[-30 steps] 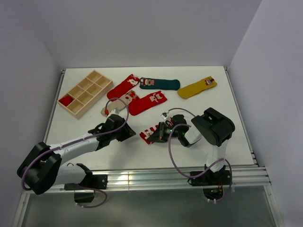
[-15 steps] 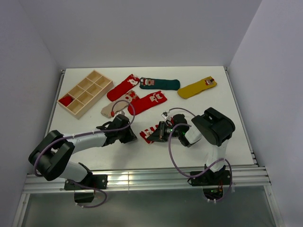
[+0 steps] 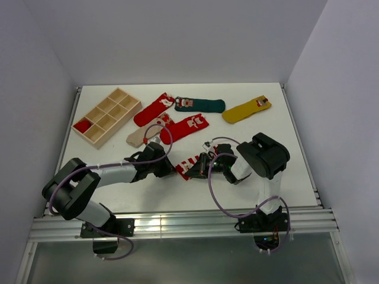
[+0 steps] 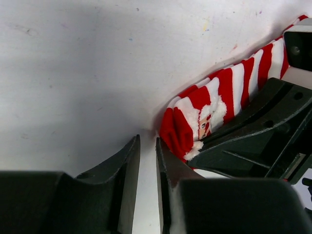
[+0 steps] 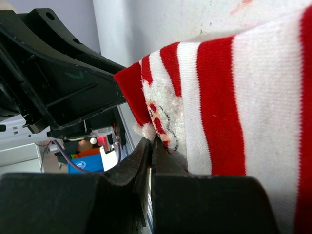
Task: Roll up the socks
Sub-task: Roll the sock at the center of the board.
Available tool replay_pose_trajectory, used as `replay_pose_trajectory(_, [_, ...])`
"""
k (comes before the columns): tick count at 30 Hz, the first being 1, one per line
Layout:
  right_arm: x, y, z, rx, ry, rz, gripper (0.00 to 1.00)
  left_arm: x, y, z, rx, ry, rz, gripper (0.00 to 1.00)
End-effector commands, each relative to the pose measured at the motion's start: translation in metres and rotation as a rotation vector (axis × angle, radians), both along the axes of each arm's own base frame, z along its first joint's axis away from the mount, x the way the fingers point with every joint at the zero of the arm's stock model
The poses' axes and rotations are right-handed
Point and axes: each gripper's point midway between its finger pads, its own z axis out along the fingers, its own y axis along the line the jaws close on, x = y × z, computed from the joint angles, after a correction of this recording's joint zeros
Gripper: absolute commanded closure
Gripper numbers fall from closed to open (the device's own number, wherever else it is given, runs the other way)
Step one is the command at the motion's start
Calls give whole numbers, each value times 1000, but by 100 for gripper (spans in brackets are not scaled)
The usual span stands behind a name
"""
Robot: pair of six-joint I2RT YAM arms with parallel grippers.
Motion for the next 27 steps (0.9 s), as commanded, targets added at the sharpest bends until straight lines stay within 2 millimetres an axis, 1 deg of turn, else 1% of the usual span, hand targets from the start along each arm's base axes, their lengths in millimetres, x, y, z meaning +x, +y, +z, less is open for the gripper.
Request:
replay_pose_trajectory(1, [4, -4, -6, -11, 5, -26, 100, 2, -9, 2, -22, -22, -35, 75])
replay_pose_trajectory(10, [5, -5, -12, -21, 23, -33, 100, 7, -22, 27, -142, -103, -42, 78])
replay_pose_trajectory(19, [6, -5, -13, -28, 27, -36, 100, 10, -29, 44, -223, -161, -47, 78])
replay_pose_trajectory(21, [6, -5, -13, -28, 25, -36, 100, 10, -30, 43, -228, -157, -46, 78])
replay_pose_trajectory(25, [6, -5, -12, -29, 22, -36, 100, 10, -34, 34, -234, -133, -55, 78])
replay_pose_trajectory(27, [6, -6, -13, -35, 25, -39, 100, 10, -37, 35, -254, -133, -52, 78])
